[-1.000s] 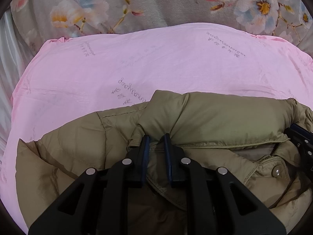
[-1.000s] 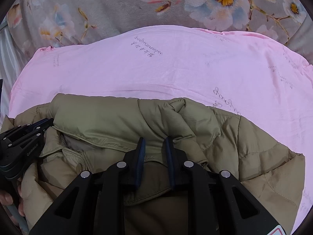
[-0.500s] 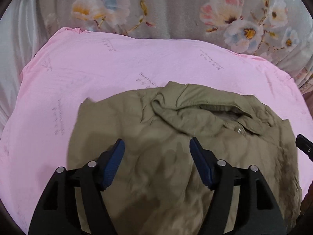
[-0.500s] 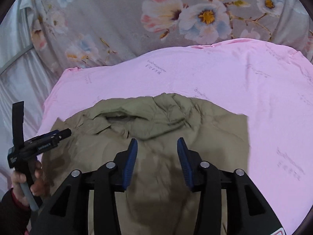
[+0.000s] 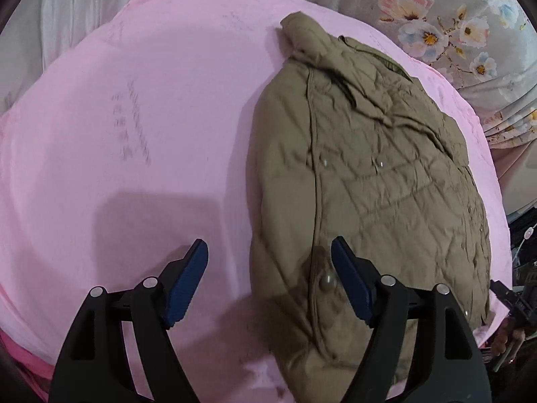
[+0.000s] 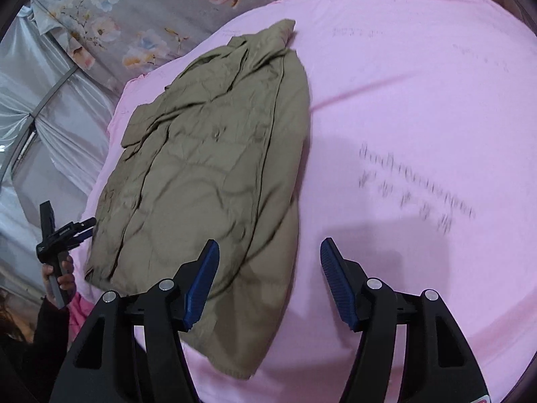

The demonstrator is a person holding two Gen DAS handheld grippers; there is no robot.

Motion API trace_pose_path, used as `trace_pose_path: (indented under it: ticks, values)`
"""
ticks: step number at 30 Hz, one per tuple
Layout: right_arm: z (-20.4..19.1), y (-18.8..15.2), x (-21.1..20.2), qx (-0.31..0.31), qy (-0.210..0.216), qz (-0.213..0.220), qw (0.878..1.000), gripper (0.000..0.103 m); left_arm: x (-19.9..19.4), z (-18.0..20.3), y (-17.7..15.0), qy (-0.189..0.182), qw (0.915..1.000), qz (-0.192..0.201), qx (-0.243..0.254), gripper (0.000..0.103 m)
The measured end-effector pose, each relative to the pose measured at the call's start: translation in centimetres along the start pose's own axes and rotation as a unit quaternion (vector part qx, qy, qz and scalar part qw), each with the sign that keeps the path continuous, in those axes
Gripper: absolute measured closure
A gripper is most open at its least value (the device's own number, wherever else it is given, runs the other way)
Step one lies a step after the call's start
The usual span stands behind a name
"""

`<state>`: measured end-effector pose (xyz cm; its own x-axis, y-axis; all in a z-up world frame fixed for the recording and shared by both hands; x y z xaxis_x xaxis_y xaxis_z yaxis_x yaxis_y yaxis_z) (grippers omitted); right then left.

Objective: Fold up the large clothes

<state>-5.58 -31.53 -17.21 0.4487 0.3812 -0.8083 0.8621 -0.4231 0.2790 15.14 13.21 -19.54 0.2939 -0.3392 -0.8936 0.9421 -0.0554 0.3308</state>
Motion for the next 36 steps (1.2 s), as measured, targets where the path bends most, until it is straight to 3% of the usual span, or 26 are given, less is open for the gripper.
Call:
trace_pose_path:
  ticks: [4, 8, 12, 13, 14, 15, 17, 18, 20, 25, 32, 36]
  values:
    - [-1.5, -2.5, 0.3, -0.003, 0.044, 0.009, 0.999, 0.04, -0.8, 1.1, -3.0, -0.044, 0.9989, 0.002, -0.014, 0.029]
    - [-3.1, -3.6, 0.7, -0.004, 0.085, 0.011, 0.996, 0.04, -0.7, 3.7, -4.5, -0.117, 0.9928, -0.016, -0.02, 0.026]
    - [-3.3, -3.3, 0.8, -0.004, 0.091, 0.029, 0.995, 0.043, -0.2, 4.4, -4.9, -0.103, 0.9945, -0.004, -0.019, 0.026]
    - [-3.3, -3.2, 0.9, -0.002, 0.094, 0.031, 0.995, 0.046, -0.3, 4.6, -4.9, -0.102, 0.9946, -0.001, -0.018, 0.034]
    - [-3.1, -2.9, 1.0, -0.001, 0.094, 0.03, 0.995, 0.057, -0.4, 4.8, -4.8, -0.099, 0.9949, -0.001, -0.016, 0.048]
    - [-3.0, -2.9, 1.2, 0.003, 0.095, 0.028, 0.995, 0.072, -0.4, 4.7, -4.8, -0.096, 0.9953, -0.002, -0.014, 0.055]
    - [-3.1, -2.7, 1.1, 0.006, 0.109, 0.032, 0.993, 0.084, -0.8, 4.5, -4.6, -0.092, 0.9957, 0.0, -0.014, 0.08]
    - [-3.4, -2.7, 0.8, 0.001, 0.111, 0.038, 0.993, 0.088, -1.3, 4.4, -4.5, -0.093, 0.9956, 0.005, -0.014, 0.085]
    - [-4.1, -2.6, -0.8, -0.013, 0.125, 0.06, 0.99, 0.092, -3.1, 4.4, -4.5, -0.099, 0.9949, 0.02, -0.011, 0.094]
    - [-6.3, -2.8, -6.4, -0.063, 0.158, 0.111, 0.979, 0.094, -9.3, 5.9, -4.8, -0.121, 0.9899, 0.071, 0.017, 0.097]
    - [-10.7, -3.9, -15.6, -0.162, 0.178, 0.189, 0.952, 0.094, -20.8, 8.0, -6.4, -0.151, 0.9709, 0.179, 0.051, 0.097]
    - [-12.7, -1.2, -19.1, -0.174, 0.176, 0.241, 0.939, 0.095, -24.2, 9.3, -5.4, -0.139, 0.9638, 0.217, 0.069, 0.097]
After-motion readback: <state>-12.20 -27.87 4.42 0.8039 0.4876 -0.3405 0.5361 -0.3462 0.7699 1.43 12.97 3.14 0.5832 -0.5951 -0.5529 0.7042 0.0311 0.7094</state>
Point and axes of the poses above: each gripper's, at about its wrist camera, not at the fingertips, and x roughly the way its jaws point, z to its right, y to its top, the point moved 9 cm from there along x, roughly the way its jaws point, and after that the axes turned 9 degrees about -z, right-handed, at the moved point
